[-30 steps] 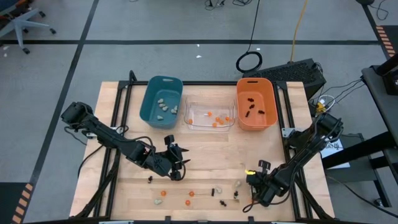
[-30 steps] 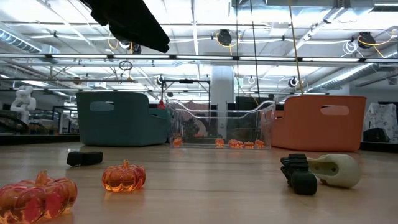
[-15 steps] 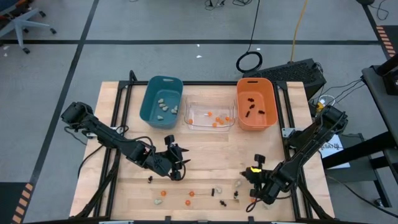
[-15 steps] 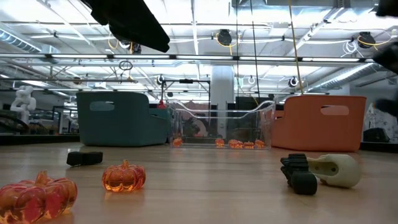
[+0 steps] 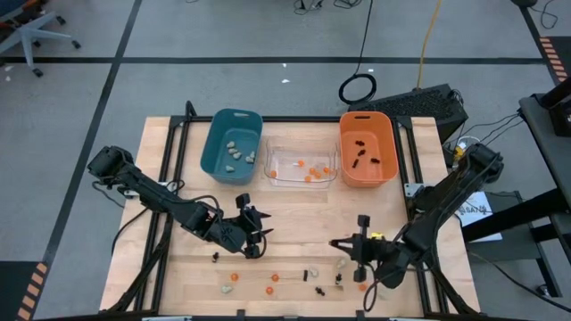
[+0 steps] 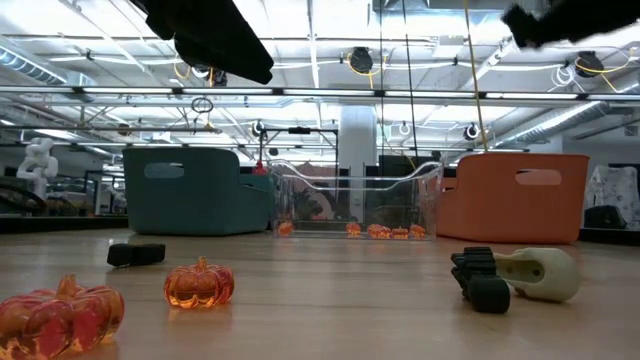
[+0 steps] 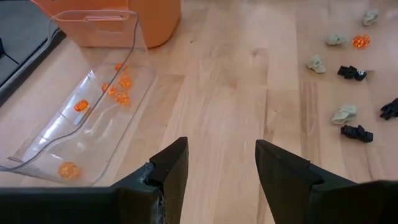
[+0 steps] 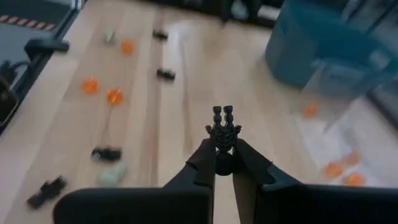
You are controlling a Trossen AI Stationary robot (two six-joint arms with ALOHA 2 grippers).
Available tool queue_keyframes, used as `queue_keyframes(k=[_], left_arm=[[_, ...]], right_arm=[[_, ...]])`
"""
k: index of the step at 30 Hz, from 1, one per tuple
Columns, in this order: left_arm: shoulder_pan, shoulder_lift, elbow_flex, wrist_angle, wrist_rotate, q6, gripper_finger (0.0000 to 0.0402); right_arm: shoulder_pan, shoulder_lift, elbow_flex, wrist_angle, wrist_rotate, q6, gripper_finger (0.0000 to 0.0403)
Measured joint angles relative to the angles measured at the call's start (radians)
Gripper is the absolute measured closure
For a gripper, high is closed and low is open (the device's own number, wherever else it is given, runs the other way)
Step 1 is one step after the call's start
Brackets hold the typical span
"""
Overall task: Sort Halloween decoration
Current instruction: Put the black skeleton toy into the orange bin
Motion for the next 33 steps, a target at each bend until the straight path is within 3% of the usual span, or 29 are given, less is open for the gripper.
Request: queue_keyframes(k=[7, 13, 22, 27, 33], left_arm=[[0.002, 0.000, 0.000, 0.001, 0.000, 0.001, 0.0217], [0.003, 0.000, 0.000, 0.000, -0.002, 0.031, 0.0217], [0.001, 0.000, 0.000, -0.002, -0.005, 0.034, 0.0217], [0.001, 0.000, 0.000, -0.002, -0.005, 0.034, 0.0217], [-0.006, 0.000, 0.000, -0.006, -0.005, 0.034, 0.0217]], right_arm=[[-0.015, -0.010, 0.000, 0.196, 0.256, -0.268, 0.0392], [-0.075, 0.027, 0.001, 0.331, 0.254, -0.315, 0.0392], [-0.219, 0.064, 0.002, 0.601, -0.141, -0.538, 0.0392], [-0.281, 0.065, -0.011, 0.640, -0.284, -0.532, 0.0392], [-0.305, 0.065, -0.158, 0.969, -0.326, -0.570, 0.0392]])
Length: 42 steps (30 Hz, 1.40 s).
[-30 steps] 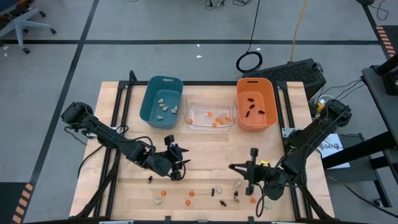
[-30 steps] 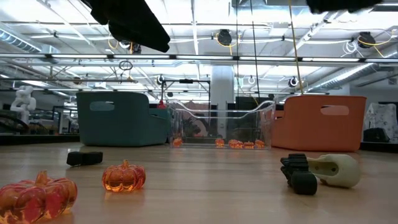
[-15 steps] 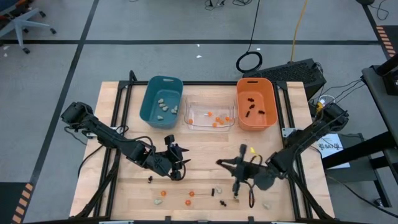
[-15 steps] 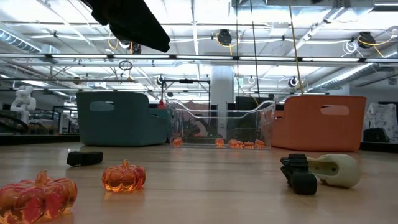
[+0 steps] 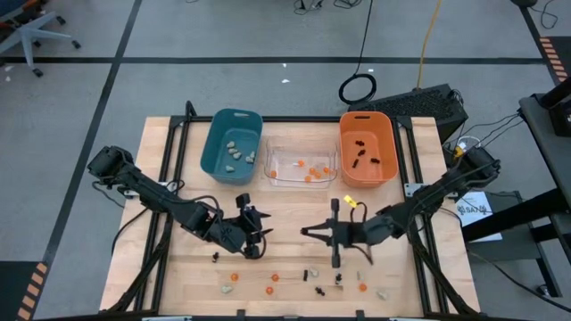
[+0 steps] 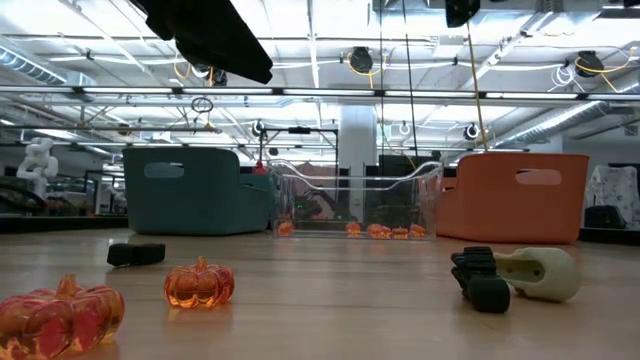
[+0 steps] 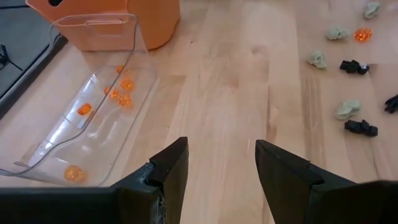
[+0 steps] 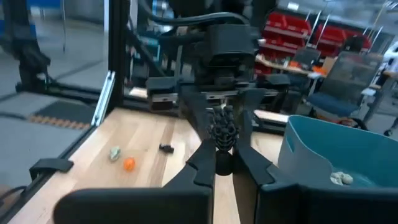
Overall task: Sort Halloween decoration
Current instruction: Put the black skeleton toy into the orange bin
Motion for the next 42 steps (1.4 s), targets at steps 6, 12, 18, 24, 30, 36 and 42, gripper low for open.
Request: queue_keyframes(k=[6, 12, 18, 24, 30, 36, 42], left_arm=[[-0.015, 0.000, 0.000, -0.001, 0.001, -0.004, 0.0217], [-0.019, 0.000, 0.000, -0.001, 0.003, -0.006, 0.0217], [-0.019, 0.000, 0.000, 0.000, 0.003, -0.006, 0.0217], [-0.019, 0.000, 0.000, 0.000, 0.004, -0.007, 0.0217], [-0.019, 0.000, 0.000, 0.001, 0.004, -0.008, 0.0217], [-0.019, 0.000, 0.000, 0.001, 0.004, -0.008, 0.0217], [-0.019, 0.000, 0.000, 0.001, 0.003, -0.009, 0.0217]], right_arm=[[-0.009, 0.000, -0.145, 0.256, 0.003, -0.019, 0.0392], [-0.008, 0.000, -0.165, 0.300, 0.003, -0.101, 0.0387], [-0.007, 0.000, -0.165, 0.296, 0.004, -0.294, 0.0377], [-0.007, 0.000, -0.165, 0.295, 0.005, -0.536, 0.0377], [-0.007, -0.001, -0.165, 0.295, 0.005, -0.688, 0.0376], [-0.007, -0.012, -0.165, 0.295, 0.005, -0.679, 0.0376], [-0.007, -0.012, -0.165, 0.295, 0.005, -0.551, 0.0376]])
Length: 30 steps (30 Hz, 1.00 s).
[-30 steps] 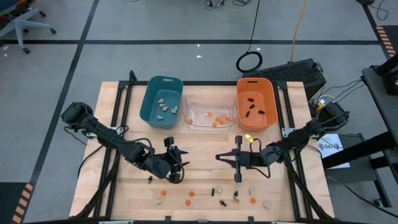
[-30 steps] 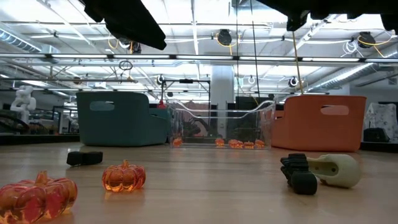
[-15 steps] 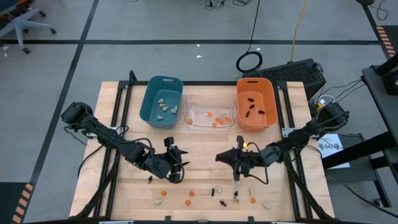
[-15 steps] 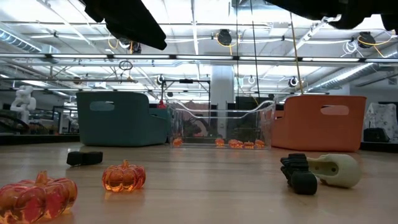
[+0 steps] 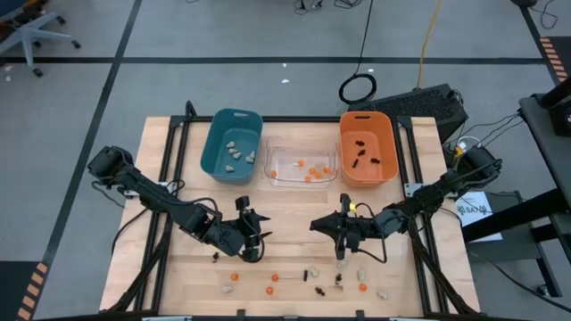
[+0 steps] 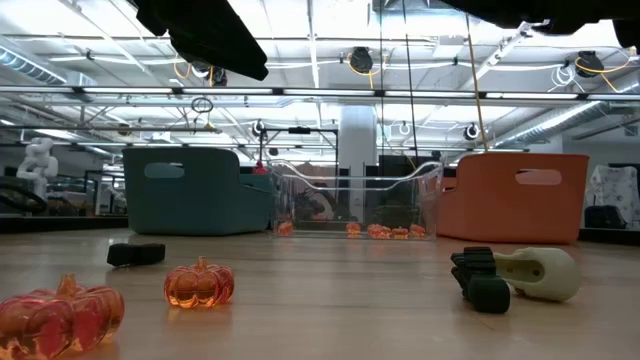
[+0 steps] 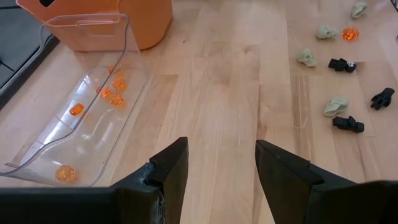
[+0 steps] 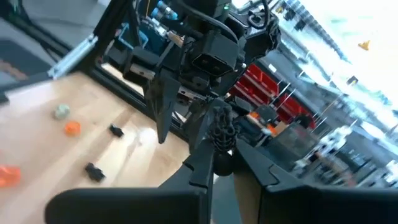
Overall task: Sort Halloween decoration
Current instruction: Put the black skeleton toy into the orange bin
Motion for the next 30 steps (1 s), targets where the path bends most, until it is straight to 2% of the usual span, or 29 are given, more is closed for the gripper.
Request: queue_keyframes(k=[21, 25, 30], left_arm=[[-0.003, 0.000, 0.000, 0.006, -0.002, -0.034, 0.0217], [-0.003, 0.000, 0.000, 0.005, -0.002, -0.050, 0.0217], [-0.002, 0.000, 0.000, 0.005, -0.002, -0.050, 0.0217]], right_arm=[[0.000, 0.000, 0.000, 0.000, 0.000, 0.834, 0.0376], [0.002, 0.000, 0.000, -0.013, -0.002, 0.904, 0.0376], [0.002, 0.000, 0.000, -0.038, -0.002, 0.876, 0.0376]])
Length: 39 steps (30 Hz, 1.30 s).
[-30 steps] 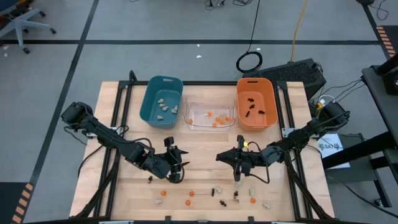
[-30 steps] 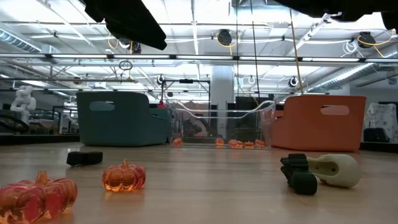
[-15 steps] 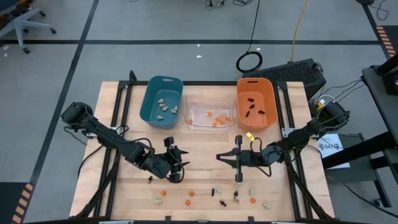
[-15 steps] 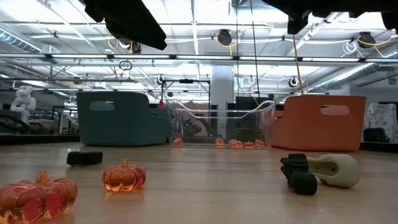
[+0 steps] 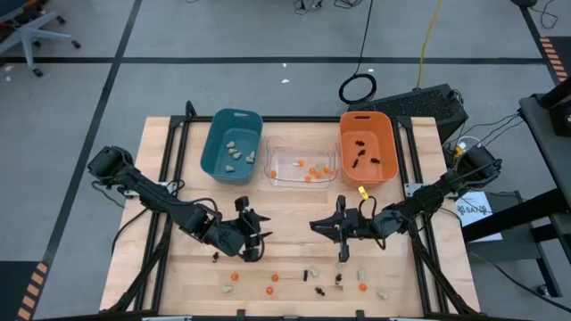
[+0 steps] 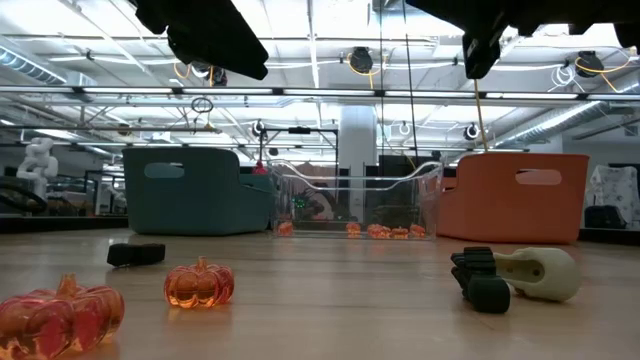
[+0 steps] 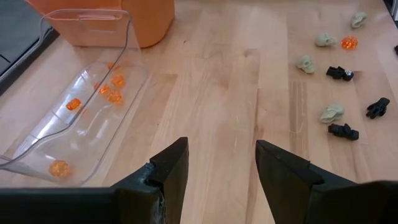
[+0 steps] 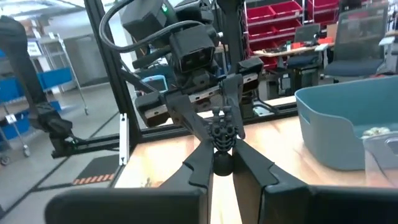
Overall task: Sort Halloween decoration
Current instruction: Put the black skeleton toy into the orange bin
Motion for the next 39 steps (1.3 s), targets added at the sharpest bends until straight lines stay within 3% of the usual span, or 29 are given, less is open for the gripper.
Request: queue_keyframes(k=[6, 16, 26, 34, 39], left_arm=[[0.000, 0.000, 0.000, -0.001, 0.000, 0.000, 0.0217], [0.003, 0.000, 0.000, -0.006, -0.005, 0.007, 0.0217], [0.009, 0.000, 0.000, 0.000, -0.039, 0.026, 0.0217], [0.016, 0.000, 0.000, -0.002, -0.039, 0.025, 0.0217], [0.016, 0.000, 0.000, -0.002, -0.038, 0.002, 0.0217]], right_arm=[[-0.015, -0.061, 0.009, -0.107, 0.008, -0.034, 0.0376], [-0.143, -0.382, 0.083, -0.897, 0.139, 0.090, 0.0376], [-0.428, -0.613, 0.140, -1.434, 0.109, 0.271, 0.0376], [-0.669, -0.590, 0.140, -1.579, -0.001, 0.279, 0.0376], [-0.769, -0.518, 0.140, -1.579, -0.001, 0.254, 0.0376]])
